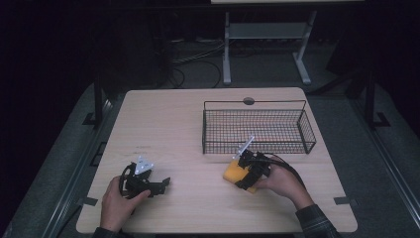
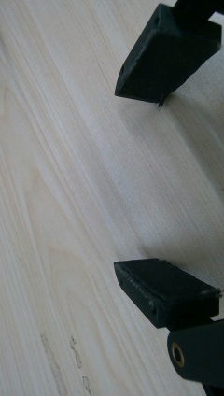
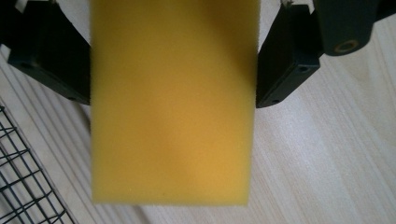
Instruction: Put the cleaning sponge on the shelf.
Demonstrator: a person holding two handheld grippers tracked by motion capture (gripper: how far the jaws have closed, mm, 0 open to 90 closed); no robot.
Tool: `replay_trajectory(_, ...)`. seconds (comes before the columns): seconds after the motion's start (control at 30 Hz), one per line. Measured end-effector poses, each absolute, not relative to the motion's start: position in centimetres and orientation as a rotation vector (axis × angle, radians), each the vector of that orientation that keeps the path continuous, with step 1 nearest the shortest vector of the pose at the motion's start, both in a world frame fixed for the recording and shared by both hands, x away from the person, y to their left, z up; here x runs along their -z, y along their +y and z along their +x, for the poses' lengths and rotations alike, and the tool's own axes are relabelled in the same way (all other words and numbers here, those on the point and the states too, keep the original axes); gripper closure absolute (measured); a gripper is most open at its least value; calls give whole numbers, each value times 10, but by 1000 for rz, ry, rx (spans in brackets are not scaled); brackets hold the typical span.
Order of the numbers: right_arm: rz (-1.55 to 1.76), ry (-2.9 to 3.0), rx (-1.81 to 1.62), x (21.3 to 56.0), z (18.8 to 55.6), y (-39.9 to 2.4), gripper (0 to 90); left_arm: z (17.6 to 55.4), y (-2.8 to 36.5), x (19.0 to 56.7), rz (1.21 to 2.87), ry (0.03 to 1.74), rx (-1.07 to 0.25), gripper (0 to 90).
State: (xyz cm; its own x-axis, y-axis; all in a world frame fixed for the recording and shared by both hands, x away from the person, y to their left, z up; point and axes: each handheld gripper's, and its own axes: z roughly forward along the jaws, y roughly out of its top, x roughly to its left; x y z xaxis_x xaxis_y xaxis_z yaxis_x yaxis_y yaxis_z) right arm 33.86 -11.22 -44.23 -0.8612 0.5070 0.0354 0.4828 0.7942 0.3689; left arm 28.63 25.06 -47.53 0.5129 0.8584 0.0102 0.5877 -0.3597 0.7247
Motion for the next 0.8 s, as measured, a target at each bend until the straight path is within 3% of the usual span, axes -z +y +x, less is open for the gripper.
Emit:
replay_trajectory(0.13,804,2912,-569,442,338,-112,218,286,251,475,2082,1176,-517,128)
replay_trajectory(0.8,793,2909,-598,433,334,-116,235,286,251,475,2082,1175,-517,128)
